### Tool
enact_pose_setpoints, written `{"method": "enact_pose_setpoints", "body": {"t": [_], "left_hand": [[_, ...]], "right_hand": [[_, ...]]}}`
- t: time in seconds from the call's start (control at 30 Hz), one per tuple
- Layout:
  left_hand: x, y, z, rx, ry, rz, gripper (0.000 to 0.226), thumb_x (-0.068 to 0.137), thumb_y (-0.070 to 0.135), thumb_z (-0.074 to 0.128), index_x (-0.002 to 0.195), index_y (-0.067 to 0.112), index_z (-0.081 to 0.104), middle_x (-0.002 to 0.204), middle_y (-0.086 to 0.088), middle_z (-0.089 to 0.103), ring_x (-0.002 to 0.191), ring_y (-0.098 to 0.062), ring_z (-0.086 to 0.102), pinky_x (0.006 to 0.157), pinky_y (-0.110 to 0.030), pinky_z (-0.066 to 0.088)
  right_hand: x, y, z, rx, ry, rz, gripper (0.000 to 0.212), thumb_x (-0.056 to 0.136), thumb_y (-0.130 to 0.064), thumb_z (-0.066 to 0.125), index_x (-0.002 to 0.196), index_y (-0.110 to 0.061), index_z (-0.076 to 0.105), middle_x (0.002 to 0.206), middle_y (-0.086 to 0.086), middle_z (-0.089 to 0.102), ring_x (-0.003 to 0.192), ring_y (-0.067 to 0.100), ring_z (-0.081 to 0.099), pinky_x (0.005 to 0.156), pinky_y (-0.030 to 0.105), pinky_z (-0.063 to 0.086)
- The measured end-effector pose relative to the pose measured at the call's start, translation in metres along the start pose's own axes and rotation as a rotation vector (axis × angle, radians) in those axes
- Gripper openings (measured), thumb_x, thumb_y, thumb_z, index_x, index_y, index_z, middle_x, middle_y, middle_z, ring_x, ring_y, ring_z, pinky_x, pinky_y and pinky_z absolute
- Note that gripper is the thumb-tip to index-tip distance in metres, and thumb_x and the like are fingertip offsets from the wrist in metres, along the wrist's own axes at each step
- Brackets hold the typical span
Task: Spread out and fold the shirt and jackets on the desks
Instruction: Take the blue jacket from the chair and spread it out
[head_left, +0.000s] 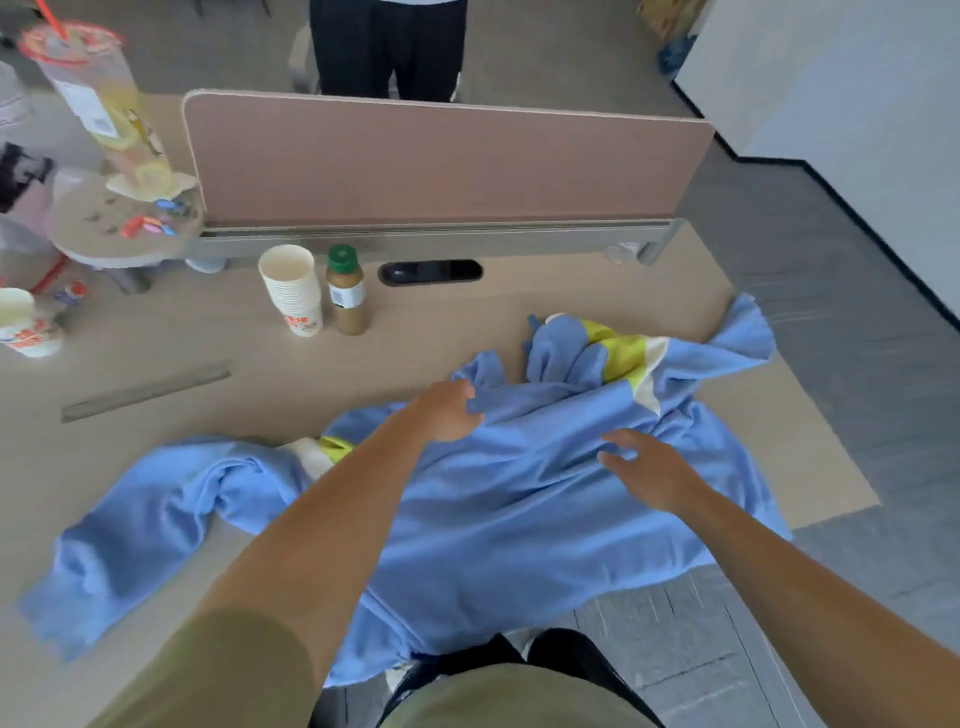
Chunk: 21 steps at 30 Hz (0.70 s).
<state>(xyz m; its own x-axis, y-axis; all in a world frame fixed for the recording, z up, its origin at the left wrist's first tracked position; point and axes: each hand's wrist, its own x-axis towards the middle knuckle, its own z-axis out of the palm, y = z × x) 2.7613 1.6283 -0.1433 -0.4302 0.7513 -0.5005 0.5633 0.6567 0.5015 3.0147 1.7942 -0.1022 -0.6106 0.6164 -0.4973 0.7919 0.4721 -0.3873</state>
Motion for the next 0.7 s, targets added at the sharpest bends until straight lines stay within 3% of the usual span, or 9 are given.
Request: {"method": "enact_pose_setpoints", "body": {"t": [0.13,0.2,0.23,0.3,0.37,0.43,0.5,0.6,0.7], "left_hand": [[0.039,0.041,0.026,-0.09,-0.071,-0.16,0.093,0.087,0.067,0.057,0.152,0.007,0.029,0.154,-0.02,0.033,0.132,-0.035,0.047,0.106,-0.042,0.043],[0.053,0.056,0.037,-0.258,-0.085,-0.299,0.099,0.085,0.077,0.049,0.15,0.005,0.031,0.138,-0.02,0.051,0.113,-0.033,0.061,0.089,-0.038,0.054],[0.055,0.064,0.041,-0.392,-0.054,-0.366,0.091,0.089,0.073,0.046,0.147,0.004,0.035,0.114,-0.014,0.061,0.094,-0.029,0.065,0.071,-0.031,0.056],[0.051,0.071,0.05,-0.514,-0.02,-0.446,0.067,0.098,0.057,0.047,0.141,0.006,0.041,0.082,-0.006,0.054,0.071,-0.02,0.056,0.045,-0.021,0.045],[0.041,0.072,0.06,-0.391,-0.05,-0.448,0.041,0.098,0.046,0.053,0.122,0.014,0.047,0.091,-0.007,0.055,0.075,-0.02,0.054,0.053,-0.023,0.044],[0.026,0.071,0.067,-0.253,-0.091,-0.423,0.032,0.096,0.042,0.057,0.116,0.018,0.054,0.107,-0.004,0.057,0.086,-0.019,0.057,0.068,-0.024,0.043],[0.013,0.07,0.072,-0.232,-0.14,-0.441,0.028,0.095,0.04,0.058,0.115,0.022,0.061,0.113,-0.003,0.061,0.094,-0.021,0.059,0.077,-0.029,0.049],[-0.014,0.083,0.079,-0.296,-0.093,-0.459,0.018,0.095,0.038,0.057,0.084,0.024,0.059,0.087,-0.002,0.054,0.076,-0.019,0.054,0.062,-0.029,0.048],[-0.039,0.098,0.081,-0.543,0.154,-0.443,0.023,0.096,0.029,0.059,0.075,0.021,0.053,0.072,-0.001,0.043,0.063,-0.016,0.041,0.056,-0.024,0.04]], "right_hand": [[0.013,0.031,-0.021,0.124,0.085,-0.009,0.038,0.1,-0.032,0.058,0.137,-0.024,0.056,0.137,-0.002,0.059,0.117,0.019,0.057,0.087,0.026,0.043],[0.03,0.04,-0.028,0.159,0.097,-0.026,0.037,0.099,-0.033,0.059,0.135,-0.024,0.058,0.133,-0.002,0.061,0.114,0.016,0.058,0.087,0.025,0.042],[0.041,0.042,-0.031,0.173,0.105,-0.047,0.037,0.098,-0.033,0.059,0.134,-0.024,0.059,0.132,-0.002,0.061,0.112,0.015,0.058,0.088,0.026,0.043],[0.066,0.042,-0.036,0.157,0.1,-0.121,0.036,0.099,-0.034,0.058,0.134,-0.023,0.06,0.134,0.001,0.061,0.116,0.019,0.058,0.091,0.03,0.044],[0.092,0.033,-0.039,0.092,0.027,-0.202,0.037,0.101,-0.033,0.054,0.136,-0.021,0.058,0.132,0.004,0.062,0.116,0.026,0.06,0.09,0.031,0.044],[0.117,0.022,-0.035,0.043,-0.08,-0.287,0.04,0.101,-0.034,0.053,0.139,-0.02,0.054,0.127,0.009,0.064,0.103,0.029,0.065,0.083,0.034,0.048],[0.135,0.014,-0.024,-0.066,-0.171,-0.376,0.047,0.1,-0.038,0.054,0.144,-0.023,0.048,0.128,0.011,0.061,0.108,0.03,0.062,0.087,0.036,0.049],[0.139,0.011,-0.001,-0.307,-0.337,-0.493,0.066,0.095,-0.041,0.059,0.154,-0.033,0.03,0.138,0.013,0.046,0.125,0.034,0.051,0.097,0.04,0.046],[0.124,0.013,0.018,-0.385,-0.413,-0.596,0.07,0.093,-0.039,0.058,0.154,-0.039,0.023,0.145,0.012,0.041,0.126,0.037,0.051,0.101,0.045,0.046]]}}
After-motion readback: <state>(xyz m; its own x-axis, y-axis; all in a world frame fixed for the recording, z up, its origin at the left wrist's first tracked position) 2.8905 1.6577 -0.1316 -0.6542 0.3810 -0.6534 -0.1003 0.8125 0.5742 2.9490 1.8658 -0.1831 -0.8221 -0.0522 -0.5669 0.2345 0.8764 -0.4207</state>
